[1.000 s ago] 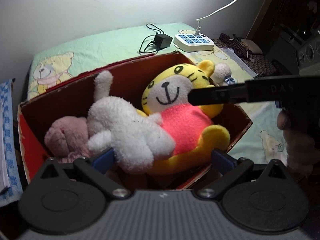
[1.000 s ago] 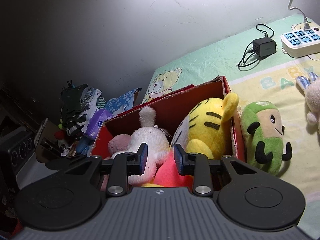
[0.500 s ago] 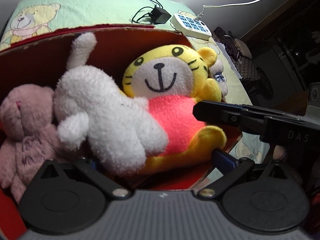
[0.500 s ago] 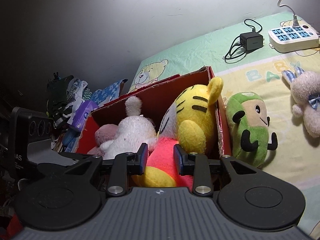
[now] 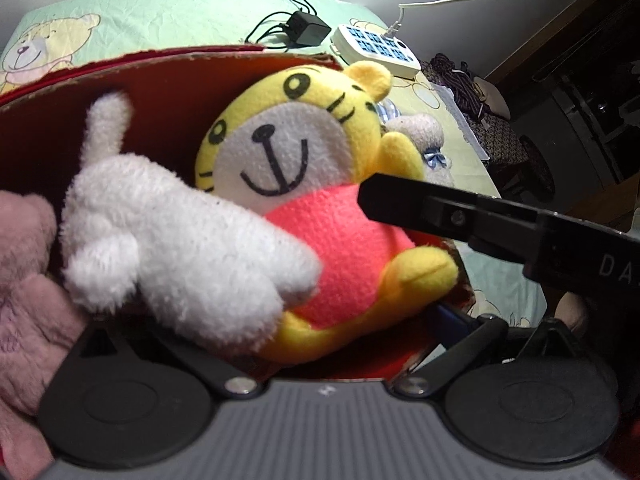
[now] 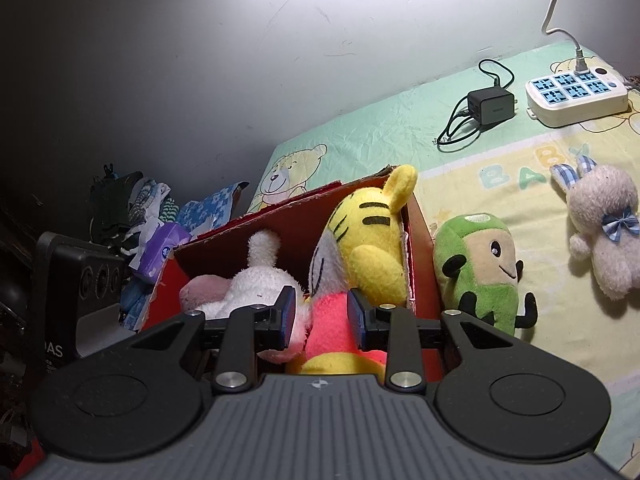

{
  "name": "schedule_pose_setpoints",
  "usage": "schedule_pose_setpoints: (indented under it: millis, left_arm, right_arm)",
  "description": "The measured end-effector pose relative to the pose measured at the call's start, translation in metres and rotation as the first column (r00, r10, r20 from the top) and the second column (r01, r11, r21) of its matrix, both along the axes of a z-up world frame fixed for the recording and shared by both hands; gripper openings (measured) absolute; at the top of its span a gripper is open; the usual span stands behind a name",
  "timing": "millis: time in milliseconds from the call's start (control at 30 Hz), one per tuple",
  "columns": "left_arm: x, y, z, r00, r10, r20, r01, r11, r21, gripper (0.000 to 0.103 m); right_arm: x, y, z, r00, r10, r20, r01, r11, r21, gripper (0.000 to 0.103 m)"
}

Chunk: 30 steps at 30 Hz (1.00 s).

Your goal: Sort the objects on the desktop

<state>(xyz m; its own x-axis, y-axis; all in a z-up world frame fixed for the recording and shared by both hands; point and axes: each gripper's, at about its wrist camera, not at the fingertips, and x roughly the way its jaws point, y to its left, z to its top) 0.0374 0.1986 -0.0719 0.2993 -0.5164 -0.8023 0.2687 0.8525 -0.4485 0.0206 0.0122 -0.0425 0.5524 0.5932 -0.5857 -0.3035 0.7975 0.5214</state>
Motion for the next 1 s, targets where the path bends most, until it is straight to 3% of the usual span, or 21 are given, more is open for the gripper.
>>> schedule_pose_setpoints:
  millis: [300,433,633,767,833,933,1000]
  left_arm:
    - [-0.044,0.031,0.027,0.994,-0.005,0.110,0.005,1.000,0.001,0.102]
    - [-0.049,0.052,0.029,0.989,0.077,0.124,-0.081,0.996,0.031,0.102]
    - [-0.042,0.073,0.021,0.977,0.180,0.115,-0.190,0.979,0.077,0.102]
    - [-0.039,0.073,0.017,0.976,0.179,0.126,-0.192,0.977,0.097,0.102]
    - [-0.038,0.070,0.018,0.976,0.165,0.139,-0.180,0.979,0.101,0.102]
    - [-0.032,0.062,0.018,0.979,0.140,0.146,-0.155,0.983,0.097,0.102]
    - [-0.027,0.058,0.015,0.982,0.134,0.136,-0.148,0.984,0.101,0.102]
  right_arm:
    - [-0.005,0.021,0.019,0.991,0.100,0.093,-0.106,0.993,0.061,0.029]
    - [0.002,0.053,0.016,0.985,0.159,0.063,-0.163,0.985,0.055,0.023]
    - [0.009,0.086,-0.003,0.986,0.164,-0.027,-0.165,0.985,-0.045,0.020]
    - [0.010,0.080,-0.010,0.981,0.182,-0.065,-0.183,0.983,-0.008,0.015]
    - [0.013,0.073,-0.015,0.987,0.145,-0.076,-0.146,0.989,-0.013,0.010]
    - [0.022,0.060,-0.025,0.990,0.086,-0.112,-0.089,0.996,-0.027,0.014]
    - [0.026,0.051,-0.033,0.988,0.059,-0.146,-0.063,0.998,-0.021,0.006]
